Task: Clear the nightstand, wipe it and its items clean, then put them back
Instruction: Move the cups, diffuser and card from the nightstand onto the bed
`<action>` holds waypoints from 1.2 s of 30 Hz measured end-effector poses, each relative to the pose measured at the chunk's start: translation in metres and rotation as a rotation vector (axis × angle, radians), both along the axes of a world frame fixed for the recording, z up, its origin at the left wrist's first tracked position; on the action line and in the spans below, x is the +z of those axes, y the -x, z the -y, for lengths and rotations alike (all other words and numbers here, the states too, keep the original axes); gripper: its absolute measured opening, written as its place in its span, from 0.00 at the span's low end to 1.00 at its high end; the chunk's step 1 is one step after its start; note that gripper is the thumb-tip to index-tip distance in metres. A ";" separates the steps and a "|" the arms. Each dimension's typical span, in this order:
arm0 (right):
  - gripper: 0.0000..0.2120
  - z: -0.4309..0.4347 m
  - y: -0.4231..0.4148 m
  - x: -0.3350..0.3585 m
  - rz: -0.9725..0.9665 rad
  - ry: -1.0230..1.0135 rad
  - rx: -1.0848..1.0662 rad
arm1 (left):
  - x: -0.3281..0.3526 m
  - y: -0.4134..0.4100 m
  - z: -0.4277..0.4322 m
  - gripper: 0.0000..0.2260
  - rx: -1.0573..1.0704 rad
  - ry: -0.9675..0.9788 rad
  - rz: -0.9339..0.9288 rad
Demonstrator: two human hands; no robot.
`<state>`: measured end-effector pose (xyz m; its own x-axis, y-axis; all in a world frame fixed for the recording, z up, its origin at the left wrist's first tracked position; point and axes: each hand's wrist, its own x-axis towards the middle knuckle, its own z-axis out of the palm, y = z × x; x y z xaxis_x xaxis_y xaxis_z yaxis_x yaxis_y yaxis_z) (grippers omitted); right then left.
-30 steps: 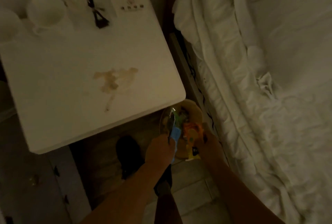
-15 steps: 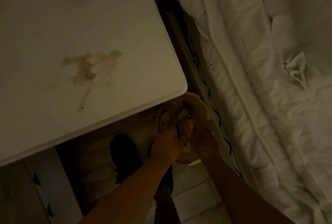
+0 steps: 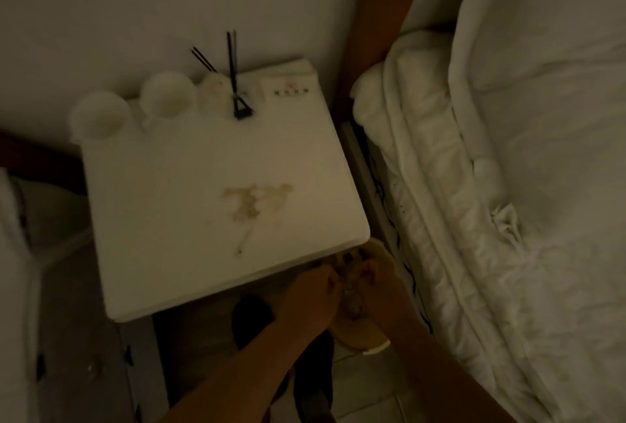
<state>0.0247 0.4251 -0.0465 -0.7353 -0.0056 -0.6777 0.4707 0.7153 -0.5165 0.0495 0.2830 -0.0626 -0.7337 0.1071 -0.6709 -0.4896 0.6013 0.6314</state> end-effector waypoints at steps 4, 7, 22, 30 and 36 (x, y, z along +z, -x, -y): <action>0.07 0.039 0.018 0.044 -0.123 -0.015 0.124 | 0.042 0.008 0.040 0.12 0.047 0.064 -0.094; 0.06 0.068 0.030 0.067 -0.160 0.001 0.199 | 0.062 0.015 0.077 0.08 0.145 0.141 -0.122; 0.20 0.249 0.109 0.088 -0.376 0.052 0.485 | 0.086 0.038 0.270 0.16 0.395 0.361 -0.302; 0.41 0.313 0.159 0.065 -0.689 -0.039 0.595 | 0.071 0.096 0.325 0.37 0.339 0.575 -0.526; 0.49 0.331 0.189 0.040 -0.741 -0.161 0.619 | 0.055 0.124 0.339 0.48 0.354 0.559 -0.490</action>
